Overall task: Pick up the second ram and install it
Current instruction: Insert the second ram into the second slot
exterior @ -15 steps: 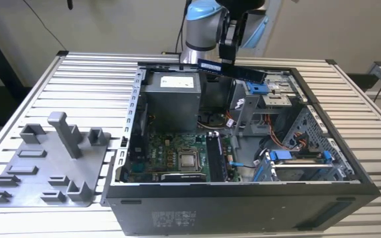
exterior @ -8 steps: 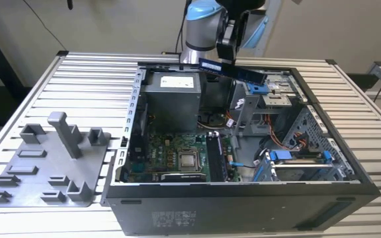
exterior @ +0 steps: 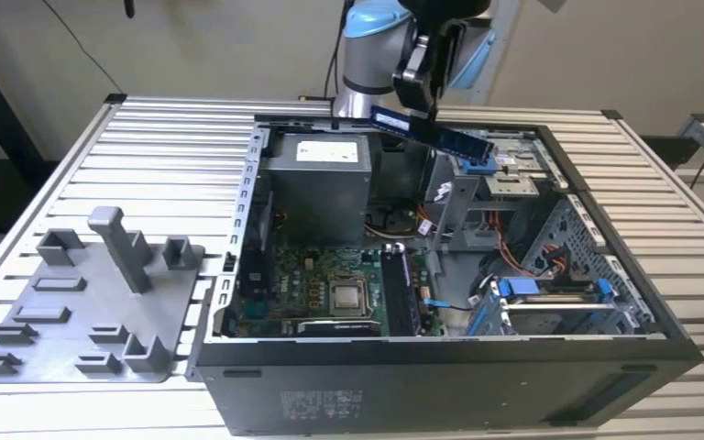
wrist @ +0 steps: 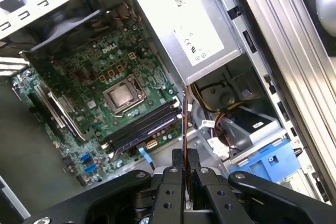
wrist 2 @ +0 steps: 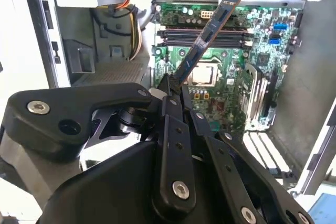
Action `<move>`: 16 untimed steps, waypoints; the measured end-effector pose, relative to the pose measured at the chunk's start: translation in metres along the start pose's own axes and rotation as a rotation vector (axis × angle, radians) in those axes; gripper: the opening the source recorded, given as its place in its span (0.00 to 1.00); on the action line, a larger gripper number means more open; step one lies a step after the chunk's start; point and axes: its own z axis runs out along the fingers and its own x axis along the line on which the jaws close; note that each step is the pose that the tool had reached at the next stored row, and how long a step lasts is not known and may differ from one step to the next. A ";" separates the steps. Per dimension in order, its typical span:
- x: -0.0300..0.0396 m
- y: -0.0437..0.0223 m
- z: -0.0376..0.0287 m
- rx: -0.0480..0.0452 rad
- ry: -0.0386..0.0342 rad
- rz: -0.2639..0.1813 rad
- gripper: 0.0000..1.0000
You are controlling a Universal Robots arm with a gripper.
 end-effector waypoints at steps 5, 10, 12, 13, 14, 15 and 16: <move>0.0000 0.0000 0.0001 0.0052 0.0020 0.075 0.14; 0.0000 0.0000 0.0001 0.0105 0.0039 0.150 0.14; 0.0000 0.0000 0.0002 0.0127 0.0047 0.180 0.14; 0.0000 0.0000 0.0002 0.0138 0.0052 0.196 0.14; 0.0000 0.0000 0.0002 0.0149 0.0056 0.212 0.14; 0.0000 0.0000 0.0002 0.0161 0.0060 0.228 0.14; 0.0000 0.0000 0.0002 0.0172 0.0065 0.244 0.14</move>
